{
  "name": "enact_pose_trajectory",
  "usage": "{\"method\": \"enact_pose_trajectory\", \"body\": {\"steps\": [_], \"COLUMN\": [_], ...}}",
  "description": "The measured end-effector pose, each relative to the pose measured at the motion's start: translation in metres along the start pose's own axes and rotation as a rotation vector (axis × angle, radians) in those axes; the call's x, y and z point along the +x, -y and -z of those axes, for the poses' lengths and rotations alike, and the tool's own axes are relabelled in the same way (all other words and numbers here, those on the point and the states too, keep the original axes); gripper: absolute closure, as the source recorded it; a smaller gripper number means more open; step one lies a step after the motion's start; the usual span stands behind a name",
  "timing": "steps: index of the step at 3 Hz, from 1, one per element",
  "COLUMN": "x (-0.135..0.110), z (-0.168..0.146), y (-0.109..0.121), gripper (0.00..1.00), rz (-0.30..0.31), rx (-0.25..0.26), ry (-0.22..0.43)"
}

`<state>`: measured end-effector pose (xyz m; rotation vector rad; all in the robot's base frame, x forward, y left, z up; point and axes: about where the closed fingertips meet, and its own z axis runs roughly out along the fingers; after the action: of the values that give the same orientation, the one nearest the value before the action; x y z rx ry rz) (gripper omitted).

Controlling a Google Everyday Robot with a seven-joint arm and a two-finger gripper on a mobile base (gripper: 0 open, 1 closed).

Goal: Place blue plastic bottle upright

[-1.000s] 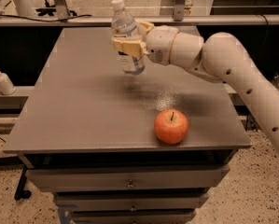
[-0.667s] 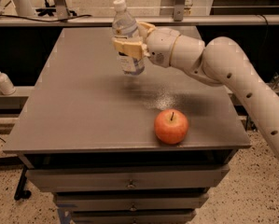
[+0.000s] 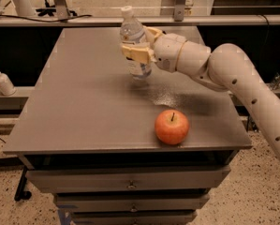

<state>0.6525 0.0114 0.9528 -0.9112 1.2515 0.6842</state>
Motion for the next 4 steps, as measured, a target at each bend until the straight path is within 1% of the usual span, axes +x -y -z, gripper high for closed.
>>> {"method": "enact_pose_trajectory", "body": {"steps": [2,3,4], "x": [0.015,0.016,0.022], "z": [0.014,0.014,0.018], "y": [0.008,0.008,0.010], "gripper": [1.00,1.00,0.82], "rz": [-0.040,-0.042,-0.049], "rx": [0.046,0.048,0.061], "ry": [0.055,0.058,0.035]}}
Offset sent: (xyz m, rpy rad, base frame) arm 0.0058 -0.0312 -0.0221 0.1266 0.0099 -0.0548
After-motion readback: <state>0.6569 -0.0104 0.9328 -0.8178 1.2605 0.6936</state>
